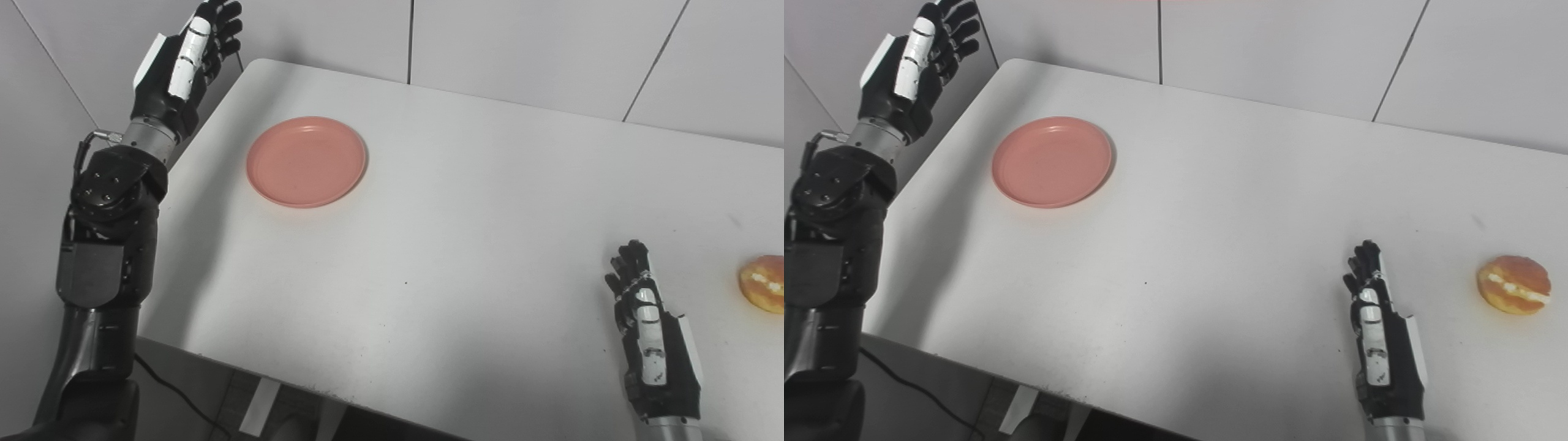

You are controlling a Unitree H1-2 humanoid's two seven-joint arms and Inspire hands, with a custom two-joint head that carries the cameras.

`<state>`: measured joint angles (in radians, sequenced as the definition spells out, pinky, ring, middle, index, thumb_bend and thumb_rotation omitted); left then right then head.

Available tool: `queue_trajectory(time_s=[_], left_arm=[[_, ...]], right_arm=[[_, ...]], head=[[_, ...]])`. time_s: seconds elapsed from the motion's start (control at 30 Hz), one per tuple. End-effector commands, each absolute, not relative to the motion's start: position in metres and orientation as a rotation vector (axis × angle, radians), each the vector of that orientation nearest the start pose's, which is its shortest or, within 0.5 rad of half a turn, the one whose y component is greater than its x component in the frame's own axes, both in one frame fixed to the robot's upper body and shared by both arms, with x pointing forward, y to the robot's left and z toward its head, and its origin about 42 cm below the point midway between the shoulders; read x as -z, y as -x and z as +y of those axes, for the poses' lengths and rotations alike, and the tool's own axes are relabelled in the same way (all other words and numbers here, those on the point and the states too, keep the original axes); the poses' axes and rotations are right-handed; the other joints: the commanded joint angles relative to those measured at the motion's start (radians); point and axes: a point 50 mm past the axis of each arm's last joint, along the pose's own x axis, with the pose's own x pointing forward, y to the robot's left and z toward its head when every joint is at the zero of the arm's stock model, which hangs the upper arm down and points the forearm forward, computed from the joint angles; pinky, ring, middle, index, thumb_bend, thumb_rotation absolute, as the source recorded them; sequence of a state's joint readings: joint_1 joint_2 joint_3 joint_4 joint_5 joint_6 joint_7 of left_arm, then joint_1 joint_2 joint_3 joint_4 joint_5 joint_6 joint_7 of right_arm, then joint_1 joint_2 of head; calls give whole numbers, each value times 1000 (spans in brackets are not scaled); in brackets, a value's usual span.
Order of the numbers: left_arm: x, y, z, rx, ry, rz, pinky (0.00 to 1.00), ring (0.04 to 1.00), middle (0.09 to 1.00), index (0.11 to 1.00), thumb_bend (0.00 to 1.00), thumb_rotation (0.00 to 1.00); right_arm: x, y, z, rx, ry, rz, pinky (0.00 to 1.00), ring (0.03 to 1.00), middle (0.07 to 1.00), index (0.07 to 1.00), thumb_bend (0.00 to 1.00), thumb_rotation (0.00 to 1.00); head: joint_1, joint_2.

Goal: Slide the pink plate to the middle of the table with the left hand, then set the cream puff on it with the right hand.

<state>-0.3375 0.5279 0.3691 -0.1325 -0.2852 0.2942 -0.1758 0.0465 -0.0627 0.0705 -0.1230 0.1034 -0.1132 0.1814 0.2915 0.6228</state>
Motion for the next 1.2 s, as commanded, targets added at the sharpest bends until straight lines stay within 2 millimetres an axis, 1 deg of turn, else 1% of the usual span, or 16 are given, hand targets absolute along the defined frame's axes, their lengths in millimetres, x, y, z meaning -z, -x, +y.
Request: queue_trajectory(time_s=[0.0, 0.1, 0.17, 0.33, 0.37, 0.5, 0.6, 0.7, 0.83, 1.03, 1.17], left_arm=[[-325, -357, 423, -92, -178, -370, 969, 977, 984, 963, 448, 1000], [-321, -367, 426, -99, -149, -358, 963, 978, 985, 966, 468, 1000], [-318, -371, 427, -109, -127, -355, 951, 966, 972, 948, 477, 1000], [-307, -383, 431, -128, -68, -337, 957, 959, 961, 939, 500, 1000], [-304, -385, 432, -128, -64, -332, 945, 956, 960, 939, 514, 1000], [-295, -392, 435, -140, -62, -312, 928, 947, 947, 929, 502, 1000], [-287, -396, 439, -149, -39, -282, 966, 948, 950, 934, 473, 1000], [-279, -398, 442, -159, -30, -265, 971, 947, 950, 935, 473, 1000], [-266, -401, 446, -189, -11, -251, 950, 938, 934, 917, 450, 1000], [-252, -403, 451, -213, 39, -230, 947, 939, 932, 912, 465, 1000], [-247, -402, 453, -213, 54, -220, 952, 945, 939, 916, 474, 1000]], right_arm=[[-119, -266, -204, -247, -46, -209, 1000, 1000, 1000, 1000, 297, 1000], [-119, -266, -204, -244, -53, -204, 1000, 1000, 1000, 1000, 296, 1000], [-119, -265, -204, -243, -55, -200, 1000, 1000, 1000, 1000, 301, 1000], [-119, -265, -205, -248, -50, -207, 1000, 1000, 1000, 1000, 297, 1000], [-119, -265, -205, -248, -46, -208, 1000, 1000, 1000, 1000, 295, 1000], [-119, -265, -205, -244, -44, -206, 1000, 1000, 1000, 1000, 291, 1000], [-119, -265, -205, -246, -48, -208, 1000, 1000, 1000, 1000, 290, 1000], [-118, -265, -205, -242, -47, -208, 1000, 1000, 1000, 1000, 292, 1000], [-118, -265, -206, -241, -47, -202, 1000, 1000, 1000, 1000, 298, 1000], [-116, -265, -207, -241, -45, -198, 1000, 1000, 1000, 1000, 296, 1000], [-116, -265, -208, -241, -45, -199, 1000, 1000, 1000, 1000, 287, 1000]], head=[[-1, -2], [-1, -2], [-2, -3], [-3, -2], [-3, -2], [-2, -5], [-2, -5], [-2, -8], [0, -12], [3, -19], [4, -21]])
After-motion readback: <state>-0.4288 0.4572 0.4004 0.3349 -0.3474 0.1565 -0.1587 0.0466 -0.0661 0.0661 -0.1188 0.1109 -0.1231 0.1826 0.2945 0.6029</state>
